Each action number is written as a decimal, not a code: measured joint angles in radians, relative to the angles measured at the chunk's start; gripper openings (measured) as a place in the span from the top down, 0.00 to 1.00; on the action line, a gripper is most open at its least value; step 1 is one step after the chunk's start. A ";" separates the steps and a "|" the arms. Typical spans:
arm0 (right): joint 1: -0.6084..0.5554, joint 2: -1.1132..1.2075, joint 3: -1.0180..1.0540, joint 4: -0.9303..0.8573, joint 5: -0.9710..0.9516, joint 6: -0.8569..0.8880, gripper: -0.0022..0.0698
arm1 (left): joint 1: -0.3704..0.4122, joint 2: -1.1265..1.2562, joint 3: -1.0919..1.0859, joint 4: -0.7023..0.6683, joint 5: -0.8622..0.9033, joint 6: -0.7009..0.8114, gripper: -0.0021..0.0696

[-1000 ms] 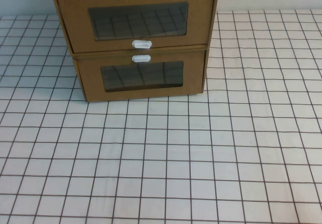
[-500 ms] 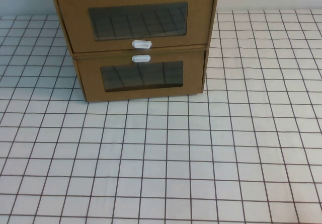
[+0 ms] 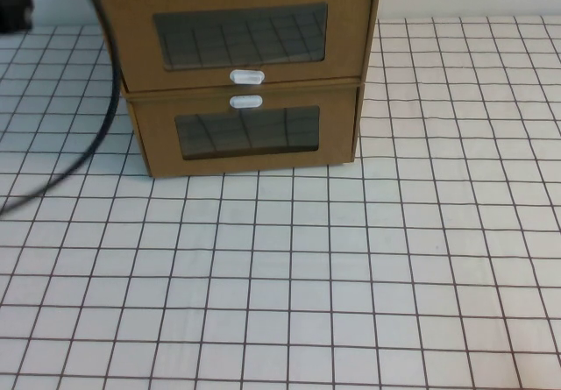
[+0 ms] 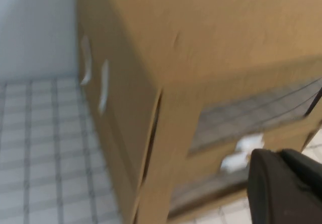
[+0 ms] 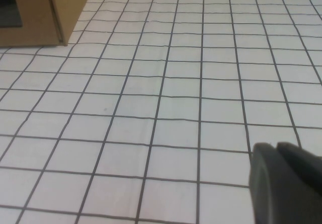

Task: Open the shoe box
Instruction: 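Pull the top drawer of the cardboard box fully open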

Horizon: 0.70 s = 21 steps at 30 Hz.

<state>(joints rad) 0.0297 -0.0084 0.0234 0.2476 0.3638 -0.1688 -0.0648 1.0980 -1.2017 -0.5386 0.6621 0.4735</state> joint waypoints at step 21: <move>0.000 0.000 0.000 0.000 0.000 0.000 0.99 | -0.163 0.996 -1.293 0.056 0.469 -0.041 0.97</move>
<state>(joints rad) 0.0297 -0.0084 0.0234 0.2476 0.3638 -0.1688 -0.2273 2.0944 -2.4948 -0.4825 1.1309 0.4321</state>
